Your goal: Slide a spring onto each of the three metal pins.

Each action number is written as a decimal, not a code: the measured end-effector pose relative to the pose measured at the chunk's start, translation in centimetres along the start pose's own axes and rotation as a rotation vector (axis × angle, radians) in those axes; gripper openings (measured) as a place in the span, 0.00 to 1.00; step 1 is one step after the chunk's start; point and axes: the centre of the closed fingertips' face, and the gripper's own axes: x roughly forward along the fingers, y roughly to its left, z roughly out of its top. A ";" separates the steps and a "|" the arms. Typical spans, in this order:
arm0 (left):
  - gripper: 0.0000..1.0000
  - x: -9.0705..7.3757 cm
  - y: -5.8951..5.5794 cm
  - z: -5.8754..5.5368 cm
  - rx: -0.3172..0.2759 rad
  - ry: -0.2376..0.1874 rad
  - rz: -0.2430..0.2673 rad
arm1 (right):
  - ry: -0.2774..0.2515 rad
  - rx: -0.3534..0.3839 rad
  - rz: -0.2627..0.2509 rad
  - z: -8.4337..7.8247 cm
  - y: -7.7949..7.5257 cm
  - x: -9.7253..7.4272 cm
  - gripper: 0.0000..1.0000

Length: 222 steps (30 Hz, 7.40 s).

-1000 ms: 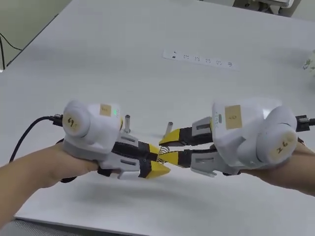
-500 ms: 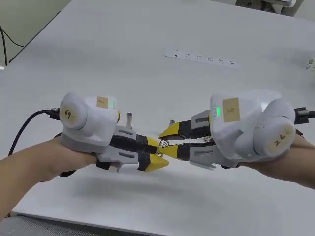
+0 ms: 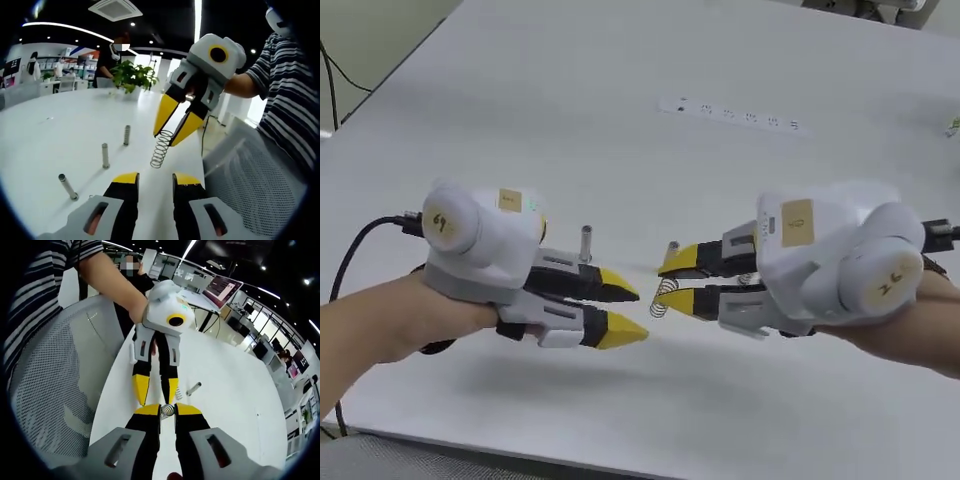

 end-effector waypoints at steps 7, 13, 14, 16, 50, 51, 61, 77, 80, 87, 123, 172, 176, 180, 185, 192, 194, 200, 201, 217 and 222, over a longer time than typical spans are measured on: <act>0.28 -1.5 0.7 -0.5 -0.009 0.016 0.027 | 0.008 -0.004 -0.008 -0.4 -0.1 0.0 0.07; 0.37 -2.3 0.9 -0.9 -0.024 0.023 0.026 | 0.018 -0.011 -0.021 -0.8 -0.3 0.0 0.07; 0.39 -2.5 0.9 -1.0 -0.028 0.027 0.030 | 0.018 -0.012 -0.023 -0.8 -0.3 0.0 0.07; 0.42 -2.9 1.0 -1.2 -0.021 0.029 0.033 | 0.018 -0.008 -0.028 -0.9 -0.4 -0.1 0.07; 0.92 -7.7 4.2 -3.1 -0.092 0.019 0.207 | 0.084 0.001 -0.060 -3.2 -2.6 0.0 0.08; 0.92 -7.8 4.3 -3.1 -0.092 0.018 0.210 | 0.084 -0.001 -0.065 -3.2 -2.9 -0.1 0.08; 0.98 -8.0 4.4 -2.9 -0.096 -0.007 0.226 | 0.090 0.045 -0.135 -3.8 -6.1 -0.3 0.08; 0.98 -8.8 4.8 -3.0 -0.114 -0.032 0.253 | 0.078 0.128 -0.187 -3.9 -9.0 0.8 0.08; 0.98 -8.9 4.8 -3.1 -0.116 -0.034 0.257 | 0.079 0.140 -0.188 -4.0 -9.2 0.9 0.08; 0.98 -9.2 5.0 -3.0 -0.126 -0.047 0.267 | 0.079 0.160 -0.182 -4.2 -9.2 1.5 0.08; 0.98 -9.5 5.2 -3.3 -0.147 -0.053 0.276 | 0.127 0.177 -0.127 -6.5 -8.2 4.3 0.08; 0.98 -9.3 4.9 -2.5 -0.150 -0.069 0.280 | -0.027 0.411 -0.193 -6.8 -7.3 2.7 0.12; 0.98 -9.2 4.8 -2.4 -0.150 -0.070 0.277 | -0.038 0.422 -0.191 -6.7 -6.5 2.3 0.12; 0.98 -9.0 4.7 -2.4 -0.151 -0.070 0.273 | -0.052 0.446 -0.177 -6.7 -5.7 2.3 0.12; 0.98 -9.1 4.6 -2.4 -0.149 -0.071 0.273 | -0.050 0.468 -0.160 -7.0 -4.6 2.7 0.12; 0.98 -9.4 4.6 -2.5 -0.150 -0.071 0.277 | -0.055 0.475 -0.146 -6.7 -4.1 2.9 0.13; 0.98 -9.4 4.6 -2.5 -0.150 -0.072 0.277 | -0.060 0.475 -0.142 -6.4 -4.2 3.1 0.13; 0.98 -9.4 4.6 -2.5 -0.151 -0.073 0.276 | -0.049 0.426 -0.108 -5.5 -4.0 4.1 0.13; 0.98 -9.4 4.5 -2.5 -0.152 -0.073 0.276 | -0.046 0.418 -0.103 -5.3 -4.0 4.2 0.13; 0.98 -9.8 4.7 -2.9 -0.156 -0.068 0.279 | -0.011 0.210 0.028 -1.3 -3.3 8.4 0.13; 0.98 -9.6 4.7 -2.8 -0.155 -0.070 0.275 | 0.003 0.178 0.047 -0.8 -3.5 9.5 0.13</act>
